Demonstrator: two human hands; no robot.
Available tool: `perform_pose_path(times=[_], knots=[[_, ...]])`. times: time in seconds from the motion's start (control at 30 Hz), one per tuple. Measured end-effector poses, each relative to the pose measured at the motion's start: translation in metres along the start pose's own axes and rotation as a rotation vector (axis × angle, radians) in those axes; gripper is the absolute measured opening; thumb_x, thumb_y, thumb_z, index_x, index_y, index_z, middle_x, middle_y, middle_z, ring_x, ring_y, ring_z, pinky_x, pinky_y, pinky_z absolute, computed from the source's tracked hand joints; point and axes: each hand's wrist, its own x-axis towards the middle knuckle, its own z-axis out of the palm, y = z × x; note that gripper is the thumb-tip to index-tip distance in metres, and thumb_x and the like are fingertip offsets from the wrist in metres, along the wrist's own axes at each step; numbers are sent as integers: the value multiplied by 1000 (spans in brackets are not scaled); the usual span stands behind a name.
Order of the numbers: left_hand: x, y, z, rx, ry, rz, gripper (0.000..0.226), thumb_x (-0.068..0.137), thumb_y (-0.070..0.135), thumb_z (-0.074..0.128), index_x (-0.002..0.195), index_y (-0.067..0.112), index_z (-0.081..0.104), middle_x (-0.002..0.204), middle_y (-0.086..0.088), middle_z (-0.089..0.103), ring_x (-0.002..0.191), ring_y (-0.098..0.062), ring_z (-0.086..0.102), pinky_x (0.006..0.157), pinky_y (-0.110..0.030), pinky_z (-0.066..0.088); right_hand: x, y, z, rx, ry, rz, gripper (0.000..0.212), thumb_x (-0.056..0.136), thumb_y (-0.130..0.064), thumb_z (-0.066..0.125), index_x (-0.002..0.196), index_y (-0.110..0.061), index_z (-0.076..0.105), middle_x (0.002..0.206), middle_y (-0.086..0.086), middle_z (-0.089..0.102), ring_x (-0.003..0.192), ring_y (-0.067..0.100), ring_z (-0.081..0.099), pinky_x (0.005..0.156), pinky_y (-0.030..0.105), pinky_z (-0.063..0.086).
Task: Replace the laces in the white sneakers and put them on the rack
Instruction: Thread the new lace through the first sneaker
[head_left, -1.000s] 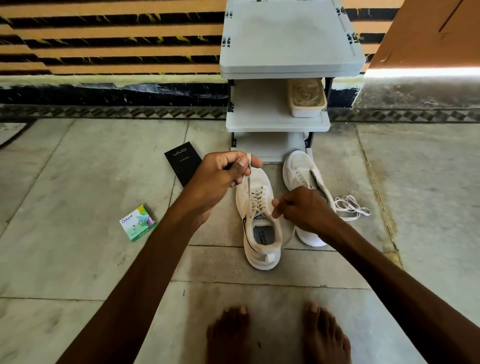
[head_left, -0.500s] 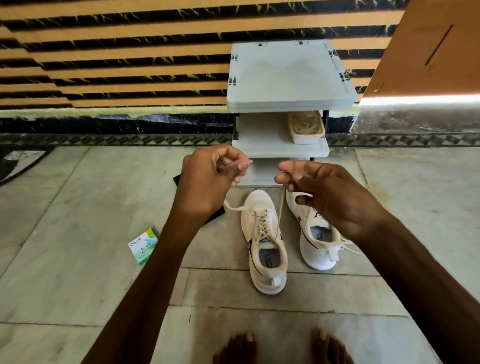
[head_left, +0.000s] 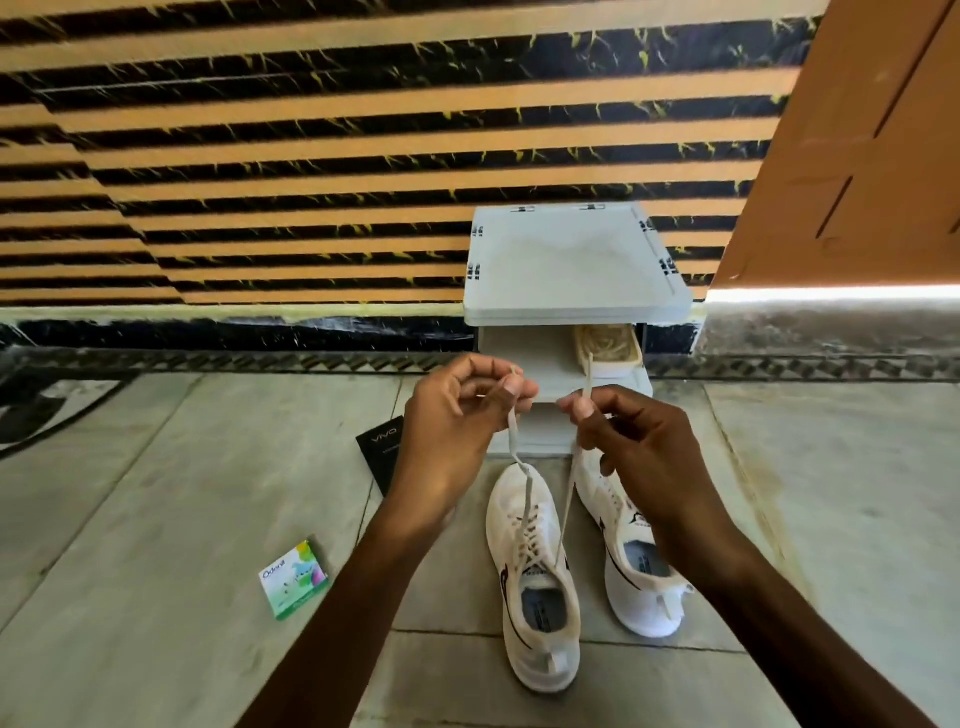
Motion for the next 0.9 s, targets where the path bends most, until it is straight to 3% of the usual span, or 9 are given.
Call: perform_pose_path(times=[0.1,0.2,0.4,0.57,0.77,0.9], knots=[[-6,1,2,49,-1,4,11,90,26,68,99,21,71,95,5,72,95,-11,68,85,-28,55,0,1,-1,6,13,-17,15,92,-29,62,89,-24,76,75,-3,70,62,6,57,56,17,43],[-9,8,3,33,-5,-17,11,90,25,66,99,23,73,93,10,72,90,-5,65,76,-18,51,0,0,-1,-11,19,-48,16,94,-27,61,90,-22,76,71,-1,68,59,7,55,56,15,42],[-13,23,2,-6,-28,-6,15,91,23,64,103,22,73,98,12,73,85,2,63,73,-21,43,-2,-7,2,-14,34,-184,20,98,-24,53,93,-18,72,70,4,65,58,13,54,54,17,42],[-16,26,2,-41,-37,25,19,86,27,68,101,18,73,90,9,72,82,0,62,74,-23,44,-4,-12,6,-11,0,-293,21,99,-22,52,88,-13,68,69,0,62,59,6,53,56,20,41],[-19,27,2,-85,-42,38,28,77,32,69,98,14,74,92,5,73,80,-1,61,68,-12,46,-6,-20,9,-10,71,-317,21,95,-26,56,85,-16,71,74,-6,68,67,7,60,59,24,45],[-21,28,1,-87,-47,23,28,76,32,69,98,14,73,91,5,73,79,-1,61,68,-12,46,-7,-22,10,-3,85,-324,19,96,-25,58,85,-17,72,74,-6,68,70,8,62,61,22,45]])
